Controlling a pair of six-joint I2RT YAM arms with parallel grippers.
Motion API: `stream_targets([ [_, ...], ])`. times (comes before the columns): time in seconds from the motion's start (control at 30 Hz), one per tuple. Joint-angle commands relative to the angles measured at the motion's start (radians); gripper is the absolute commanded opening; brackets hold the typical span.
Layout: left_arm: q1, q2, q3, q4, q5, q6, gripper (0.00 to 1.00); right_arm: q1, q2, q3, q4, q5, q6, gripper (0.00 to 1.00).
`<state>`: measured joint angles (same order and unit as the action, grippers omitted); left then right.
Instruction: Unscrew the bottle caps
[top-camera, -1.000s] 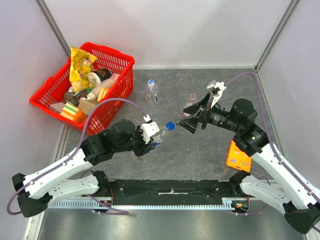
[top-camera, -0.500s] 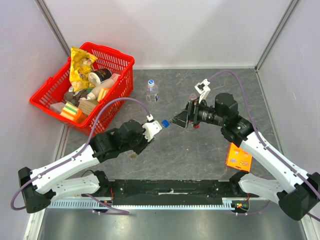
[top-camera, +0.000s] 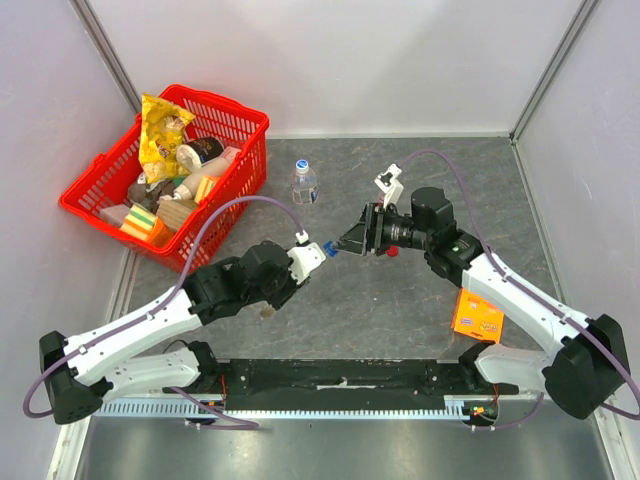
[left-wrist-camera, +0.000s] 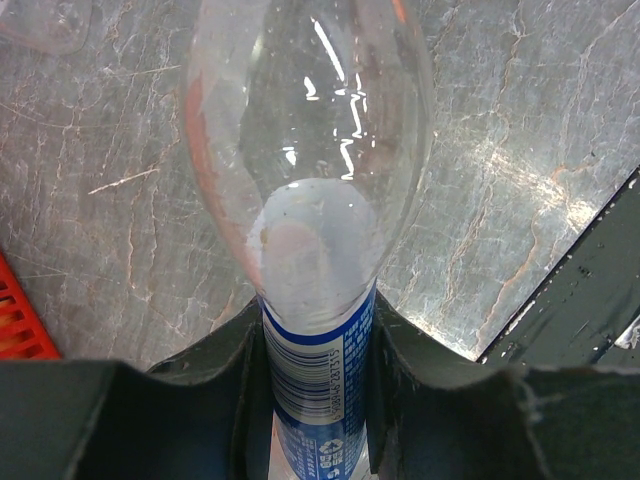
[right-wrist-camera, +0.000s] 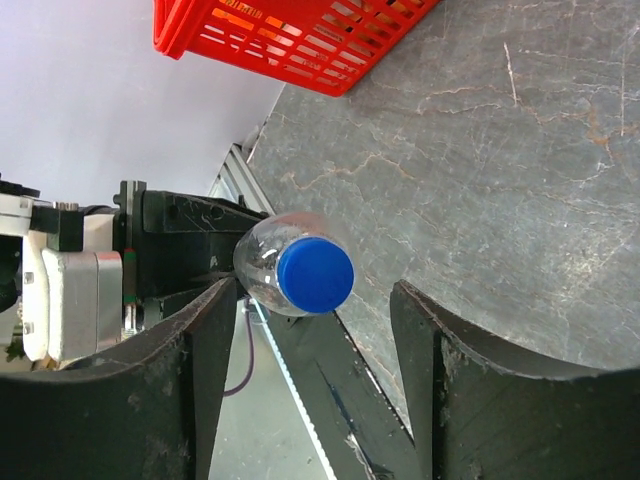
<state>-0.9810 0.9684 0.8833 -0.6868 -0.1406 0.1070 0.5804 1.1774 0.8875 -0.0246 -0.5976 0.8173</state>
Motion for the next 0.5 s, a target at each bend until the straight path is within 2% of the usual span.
stream_targets([
  [0.0, -0.010, 0.000, -0.003, 0.024, -0.004, 0.019, 0.11, 0.002, 0.021, -0.002, 0.081, -0.030, 0.028, 0.66],
  [0.17, -0.012, 0.004, -0.004, 0.026, 0.001, 0.022, 0.10, 0.006, 0.047, -0.012, 0.106, -0.041, 0.032, 0.60],
  [0.27, -0.012, 0.009, -0.004, 0.026, 0.004, 0.022, 0.10, 0.010, 0.057, -0.021, 0.123, -0.050, 0.039, 0.52],
  [0.47, -0.012, 0.018, -0.003, 0.026, 0.006, 0.025, 0.10, 0.013, 0.065, -0.027, 0.135, -0.065, 0.039, 0.48],
])
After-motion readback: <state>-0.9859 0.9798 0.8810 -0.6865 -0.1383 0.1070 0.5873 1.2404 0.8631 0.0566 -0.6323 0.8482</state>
